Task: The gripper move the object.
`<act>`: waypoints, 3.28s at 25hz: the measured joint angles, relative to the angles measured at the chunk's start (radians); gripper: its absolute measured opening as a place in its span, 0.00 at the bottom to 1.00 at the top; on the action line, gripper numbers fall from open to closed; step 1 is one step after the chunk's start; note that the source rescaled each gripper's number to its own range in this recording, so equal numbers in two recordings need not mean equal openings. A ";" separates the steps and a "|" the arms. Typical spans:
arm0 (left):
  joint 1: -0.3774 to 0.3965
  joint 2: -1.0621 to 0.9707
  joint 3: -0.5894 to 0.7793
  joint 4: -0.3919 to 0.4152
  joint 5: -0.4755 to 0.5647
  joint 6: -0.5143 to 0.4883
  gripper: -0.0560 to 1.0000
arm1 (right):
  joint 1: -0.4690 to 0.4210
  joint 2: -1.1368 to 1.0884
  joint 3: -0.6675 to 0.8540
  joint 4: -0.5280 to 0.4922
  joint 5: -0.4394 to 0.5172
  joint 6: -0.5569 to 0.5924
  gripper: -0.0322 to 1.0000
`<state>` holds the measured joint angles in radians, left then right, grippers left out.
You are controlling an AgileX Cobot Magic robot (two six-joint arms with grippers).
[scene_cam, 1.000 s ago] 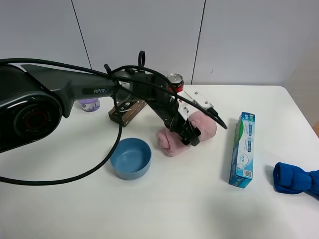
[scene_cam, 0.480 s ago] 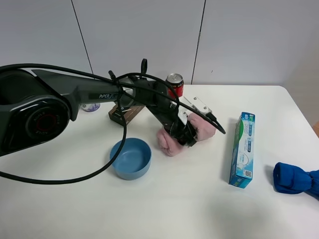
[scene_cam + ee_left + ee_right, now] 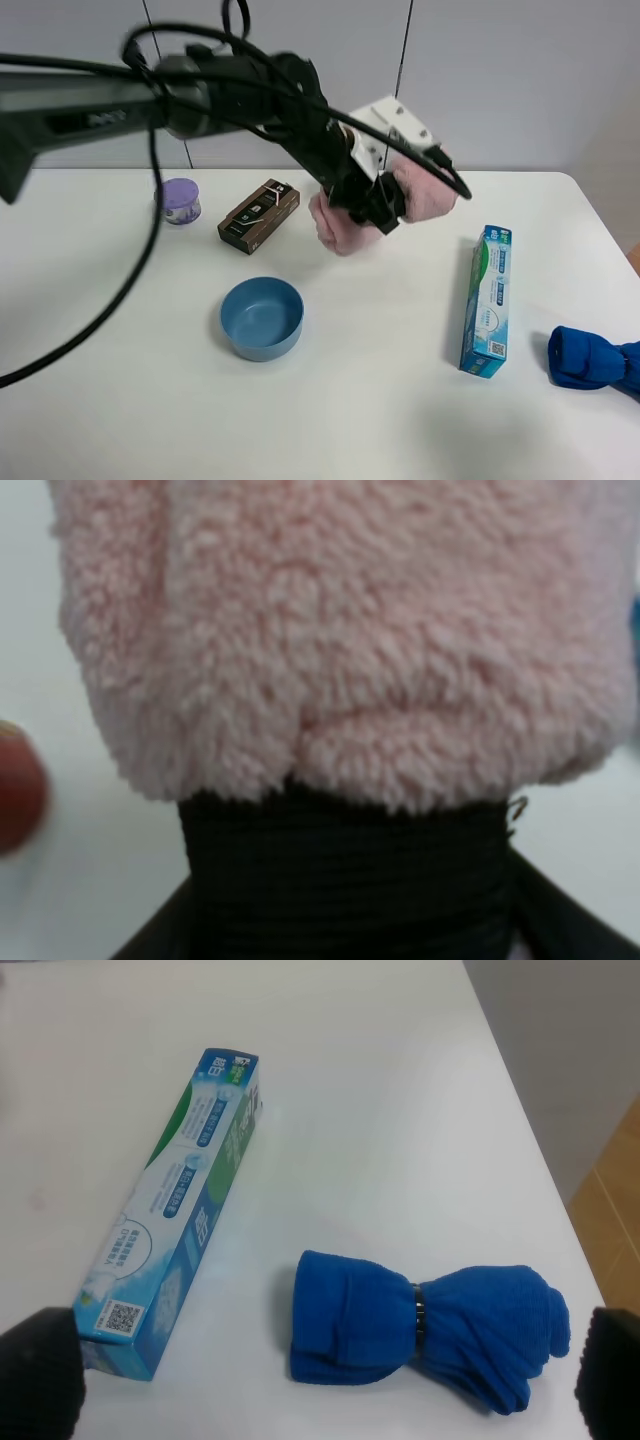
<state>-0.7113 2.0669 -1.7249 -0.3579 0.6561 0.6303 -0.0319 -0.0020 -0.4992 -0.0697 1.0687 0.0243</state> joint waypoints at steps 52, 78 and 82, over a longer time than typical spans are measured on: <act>0.503 -0.313 1.115 0.385 -0.693 -0.844 0.24 | 0.000 0.000 0.000 0.000 0.000 0.000 1.00; 0.518 -0.734 0.781 0.432 0.073 -0.515 0.98 | 0.000 0.000 0.000 0.000 0.000 0.000 1.00; 0.597 -0.801 0.733 0.439 0.137 -0.454 0.98 | 0.000 0.000 0.000 0.000 0.000 0.000 1.00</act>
<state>-0.1140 1.2659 -0.9914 0.0808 0.7931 0.1765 -0.0319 -0.0020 -0.4992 -0.0697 1.0687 0.0243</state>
